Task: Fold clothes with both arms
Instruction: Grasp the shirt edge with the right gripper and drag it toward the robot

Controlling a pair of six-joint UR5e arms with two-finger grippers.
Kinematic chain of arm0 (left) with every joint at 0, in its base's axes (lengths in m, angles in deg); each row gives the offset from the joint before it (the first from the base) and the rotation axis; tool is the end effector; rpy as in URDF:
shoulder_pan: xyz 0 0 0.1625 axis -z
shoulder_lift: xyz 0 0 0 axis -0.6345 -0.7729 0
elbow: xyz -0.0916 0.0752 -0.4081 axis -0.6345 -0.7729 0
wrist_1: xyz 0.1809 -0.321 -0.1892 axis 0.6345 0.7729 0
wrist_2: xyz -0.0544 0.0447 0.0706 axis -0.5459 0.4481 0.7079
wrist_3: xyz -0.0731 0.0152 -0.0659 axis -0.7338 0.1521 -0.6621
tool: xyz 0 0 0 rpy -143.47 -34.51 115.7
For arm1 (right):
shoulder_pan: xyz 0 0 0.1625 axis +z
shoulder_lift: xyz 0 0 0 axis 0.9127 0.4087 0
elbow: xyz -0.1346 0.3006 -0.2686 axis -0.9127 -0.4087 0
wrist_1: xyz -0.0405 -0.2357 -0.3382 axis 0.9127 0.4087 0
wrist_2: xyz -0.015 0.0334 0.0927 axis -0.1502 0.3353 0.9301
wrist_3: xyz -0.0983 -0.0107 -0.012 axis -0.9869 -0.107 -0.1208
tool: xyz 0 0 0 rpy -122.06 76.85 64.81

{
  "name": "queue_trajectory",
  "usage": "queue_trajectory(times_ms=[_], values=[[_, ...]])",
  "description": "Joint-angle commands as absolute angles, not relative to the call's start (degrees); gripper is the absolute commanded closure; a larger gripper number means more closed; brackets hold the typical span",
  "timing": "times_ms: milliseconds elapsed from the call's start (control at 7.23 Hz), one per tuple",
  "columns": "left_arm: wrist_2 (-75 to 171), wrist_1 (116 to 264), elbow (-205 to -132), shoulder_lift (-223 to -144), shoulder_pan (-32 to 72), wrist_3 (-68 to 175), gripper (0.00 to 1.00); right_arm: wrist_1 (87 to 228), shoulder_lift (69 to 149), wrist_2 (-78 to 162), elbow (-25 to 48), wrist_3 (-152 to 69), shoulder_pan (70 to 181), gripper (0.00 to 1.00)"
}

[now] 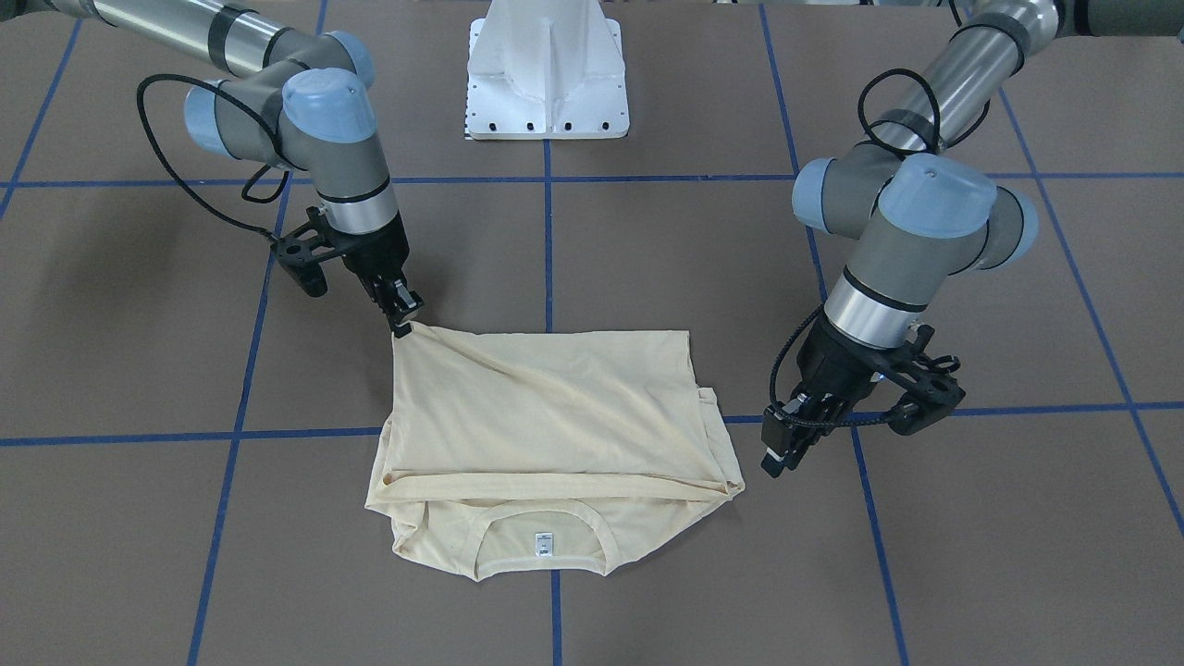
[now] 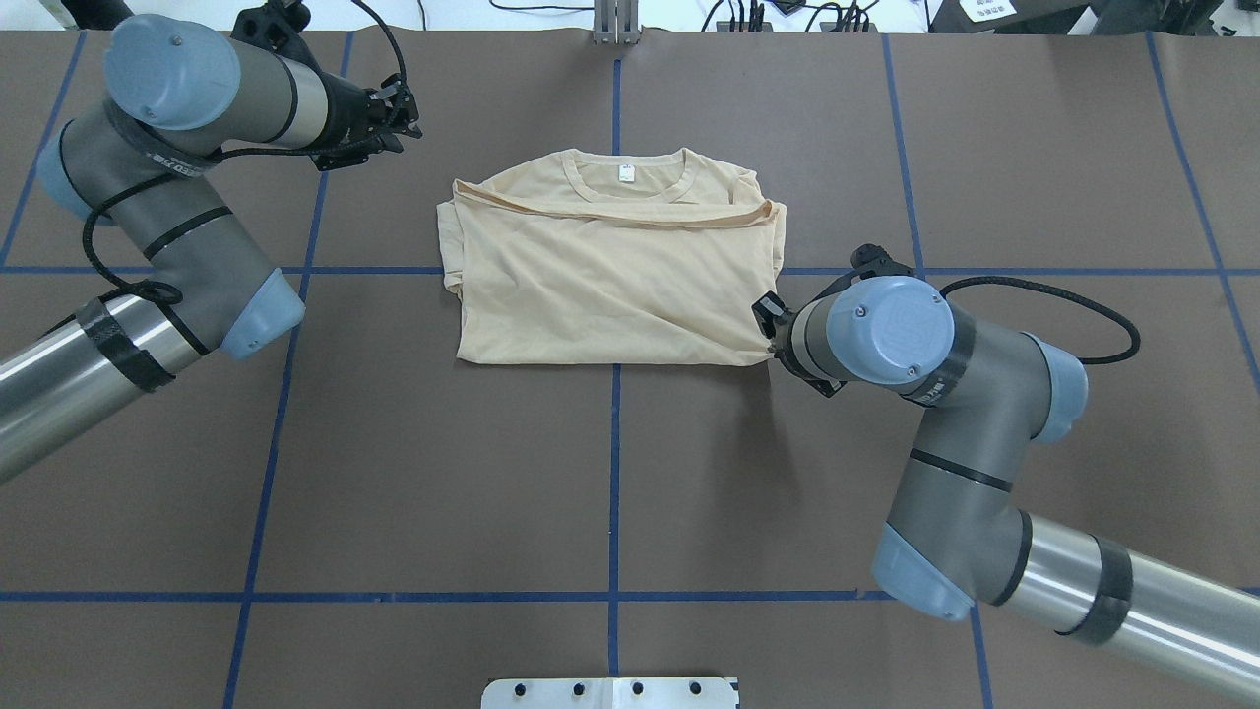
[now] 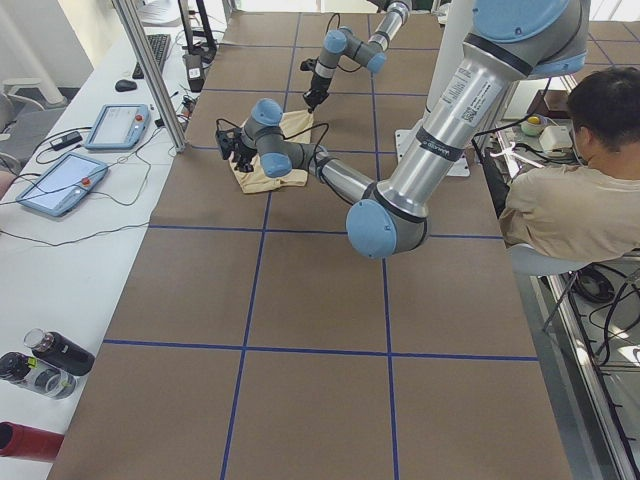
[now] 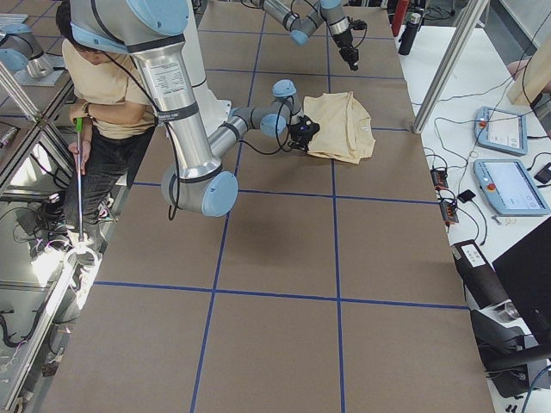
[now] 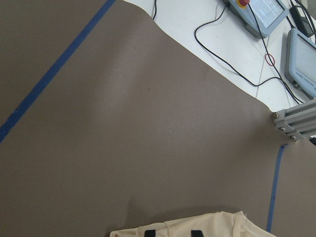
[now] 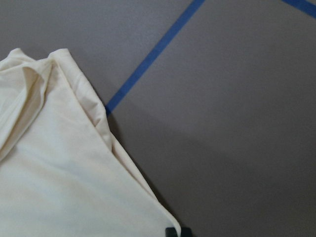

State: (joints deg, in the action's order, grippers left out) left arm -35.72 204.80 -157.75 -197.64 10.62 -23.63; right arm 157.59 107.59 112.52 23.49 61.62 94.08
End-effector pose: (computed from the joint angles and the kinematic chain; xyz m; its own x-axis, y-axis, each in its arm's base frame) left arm 0.3829 -0.6227 0.3041 0.2496 -0.3471 -0.9040 0.5928 0.7930 -0.1408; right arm -0.4798 -0.4019 0.3132 0.2760 0.7138 0.6437 -0.6585 0.6282 -0.4143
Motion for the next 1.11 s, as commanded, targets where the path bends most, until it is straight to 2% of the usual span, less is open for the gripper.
queue_trajectory(times_ms=[0,138,277,415,554,692,969], values=[[-35.84,204.92,-158.11,-197.91,10.63,-23.58,0.64,169.14,110.83,112.27,37.55,64.07,83.69,1.0],[-37.84,204.92,-158.9,-197.82,10.63,-23.67,0.64,173.91,110.56,112.18,41.61,65.75,76.76,1.0],[-42.21,204.83,-160.38,-197.65,10.71,-24.11,0.64,175.09,110.21,112.18,42.69,65.94,70.25,1.0],[-42.69,204.65,-161.44,-197.38,10.71,-24.28,0.64,175.1,108.9,111.92,42.79,68.11,67.14,0.79],[-43.56,204.3,-163.63,-195.9,10.1,-24.37,0.61,175.18,109.06,110.17,42.79,68.57,64.84,0.01],[-46.44,204.39,-166.96,-192.41,10.01,-26.03,0.57,175.19,109.06,108.94,44.18,68.58,65.86,0.0],[-43.51,204.48,-172.07,-187.65,2.24,-34.01,0.5,177.19,109.07,109.63,47.79,68.4,72.52,0.0]])
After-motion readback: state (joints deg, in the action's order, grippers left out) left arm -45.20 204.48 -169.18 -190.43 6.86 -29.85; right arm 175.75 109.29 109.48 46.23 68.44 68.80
